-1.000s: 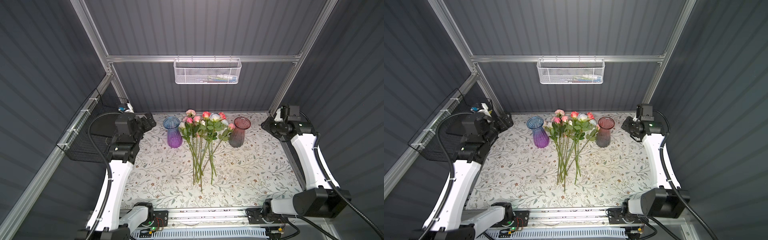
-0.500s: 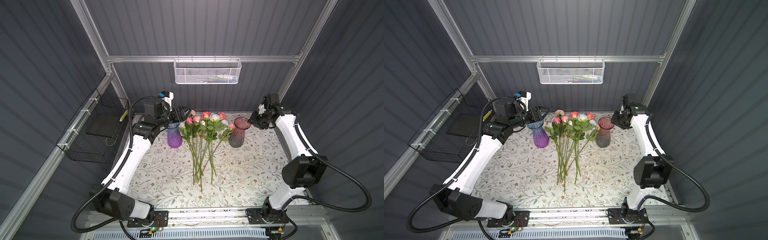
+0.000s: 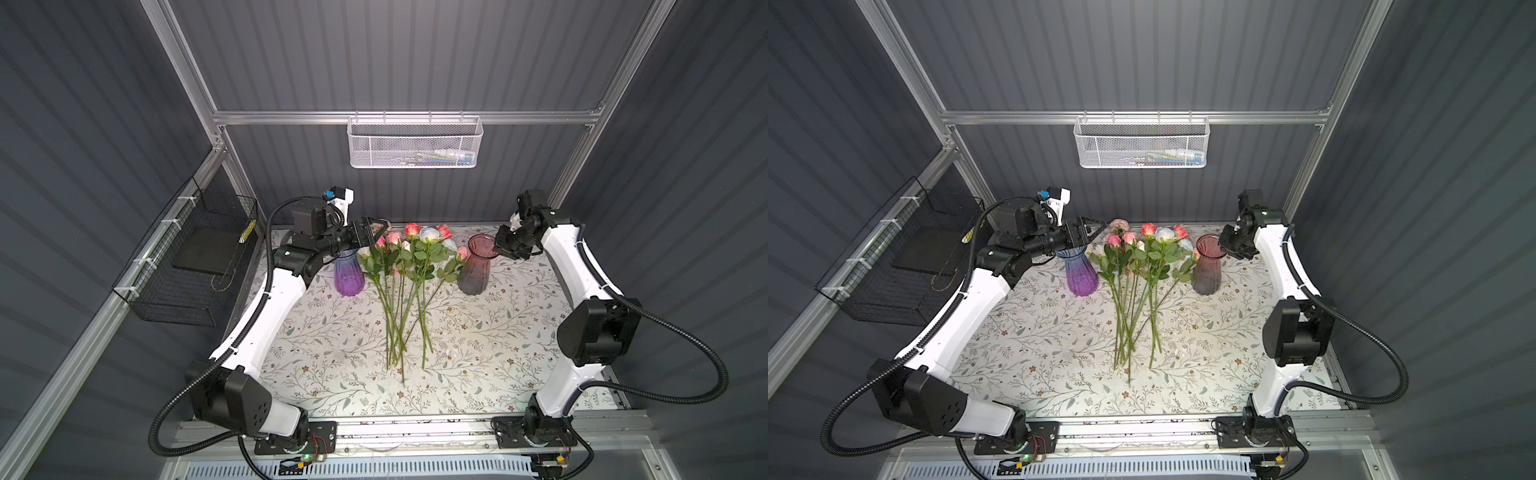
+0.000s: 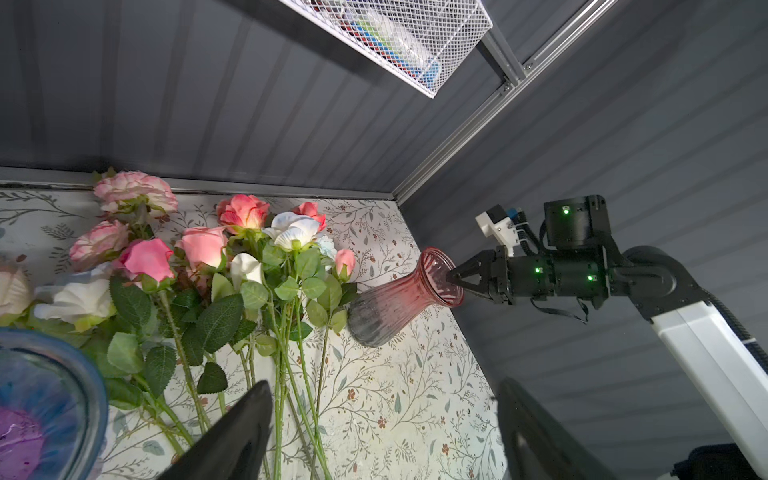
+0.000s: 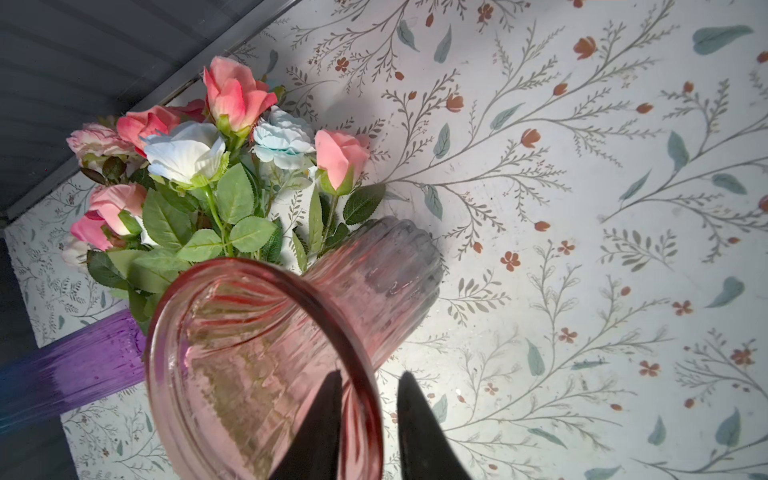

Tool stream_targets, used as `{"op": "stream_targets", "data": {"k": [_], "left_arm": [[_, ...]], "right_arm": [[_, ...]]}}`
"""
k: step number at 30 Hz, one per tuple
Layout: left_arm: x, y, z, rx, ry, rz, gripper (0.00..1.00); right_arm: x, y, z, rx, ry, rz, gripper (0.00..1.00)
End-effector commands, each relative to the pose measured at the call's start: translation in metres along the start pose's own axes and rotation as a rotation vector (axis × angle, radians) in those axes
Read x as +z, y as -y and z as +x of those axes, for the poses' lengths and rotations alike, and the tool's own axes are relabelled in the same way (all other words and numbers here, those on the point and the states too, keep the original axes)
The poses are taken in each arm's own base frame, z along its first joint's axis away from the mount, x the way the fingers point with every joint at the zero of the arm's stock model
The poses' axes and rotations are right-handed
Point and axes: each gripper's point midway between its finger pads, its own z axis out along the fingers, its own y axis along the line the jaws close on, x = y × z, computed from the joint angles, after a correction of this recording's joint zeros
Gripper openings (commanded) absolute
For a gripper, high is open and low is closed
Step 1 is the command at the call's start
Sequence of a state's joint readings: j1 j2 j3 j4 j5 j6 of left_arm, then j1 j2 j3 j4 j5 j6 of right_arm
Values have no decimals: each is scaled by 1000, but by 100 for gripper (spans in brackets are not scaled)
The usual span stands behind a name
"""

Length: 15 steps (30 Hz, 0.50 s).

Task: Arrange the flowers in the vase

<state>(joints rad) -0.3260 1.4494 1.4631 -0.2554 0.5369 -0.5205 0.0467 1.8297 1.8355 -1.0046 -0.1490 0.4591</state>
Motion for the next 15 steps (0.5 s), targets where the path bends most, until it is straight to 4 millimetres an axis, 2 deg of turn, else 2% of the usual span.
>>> {"op": "stream_targets", "data": {"k": [1,4,7,10,15], "left_arm": [[-1,10,8,12,-19,61,87],[-2,8,6,17,-7,49,89],[4,-4,21,-3,-41,29,89],[5,-7,23,-8,-47,24,89],[6,-8,24,-8,-51,19,88]], "right_arm": [[-2,0,-2,-10,16,16,24],[0,2,-6,-13,34,23,22],[8,2,-4,-8,20,29,17],[15,4,-1,-1,14,28,16],[15,0,0,-5,11,10,10]]}}
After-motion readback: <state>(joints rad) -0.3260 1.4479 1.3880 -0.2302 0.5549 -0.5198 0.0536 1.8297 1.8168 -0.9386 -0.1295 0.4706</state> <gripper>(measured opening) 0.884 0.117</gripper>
